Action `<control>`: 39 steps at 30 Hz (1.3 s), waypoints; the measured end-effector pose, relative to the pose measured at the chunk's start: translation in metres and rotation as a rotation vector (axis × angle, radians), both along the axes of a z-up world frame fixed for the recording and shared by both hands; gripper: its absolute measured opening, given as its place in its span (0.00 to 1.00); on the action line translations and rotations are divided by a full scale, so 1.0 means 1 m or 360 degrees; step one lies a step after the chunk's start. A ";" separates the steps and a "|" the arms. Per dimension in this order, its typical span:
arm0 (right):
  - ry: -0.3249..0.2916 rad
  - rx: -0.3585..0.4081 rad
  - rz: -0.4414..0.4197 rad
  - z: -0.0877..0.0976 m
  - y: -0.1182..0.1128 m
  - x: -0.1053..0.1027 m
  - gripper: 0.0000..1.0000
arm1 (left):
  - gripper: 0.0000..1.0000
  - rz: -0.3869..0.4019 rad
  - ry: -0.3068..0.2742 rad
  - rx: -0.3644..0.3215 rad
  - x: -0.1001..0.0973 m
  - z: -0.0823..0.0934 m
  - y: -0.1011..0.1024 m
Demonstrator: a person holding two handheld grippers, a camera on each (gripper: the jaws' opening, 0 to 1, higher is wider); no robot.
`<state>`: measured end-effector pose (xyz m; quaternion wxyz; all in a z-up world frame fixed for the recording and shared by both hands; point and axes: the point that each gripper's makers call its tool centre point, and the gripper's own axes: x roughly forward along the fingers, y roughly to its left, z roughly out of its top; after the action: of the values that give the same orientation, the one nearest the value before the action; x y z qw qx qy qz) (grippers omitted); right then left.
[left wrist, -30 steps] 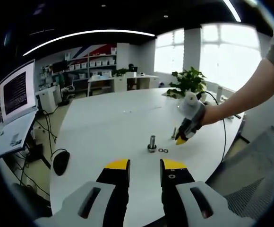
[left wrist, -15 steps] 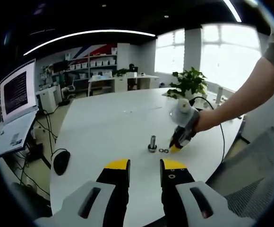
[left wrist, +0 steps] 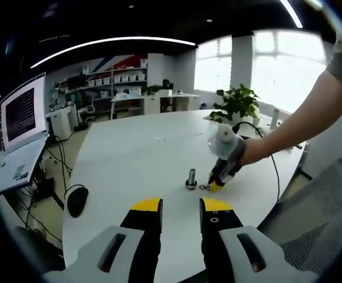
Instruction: Place the washer onto the threaded stud by aligning its center hole with the stud, sliding it down to the base, and recovering from edge contact or off-axis alignment until the washer reaches the visible bottom stop.
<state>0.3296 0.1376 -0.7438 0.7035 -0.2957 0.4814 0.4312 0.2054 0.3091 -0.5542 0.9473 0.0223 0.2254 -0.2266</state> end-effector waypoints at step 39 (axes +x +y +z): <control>0.0068 -0.0253 0.0148 -0.001 0.004 0.002 0.14 | 0.23 -0.0013 0.0010 -0.0002 -0.001 -0.002 -0.002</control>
<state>0.3311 0.1414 -0.7452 0.6466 -0.3634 0.5148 0.4299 0.2048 0.3072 -0.5559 0.9457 0.0218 0.2281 -0.2306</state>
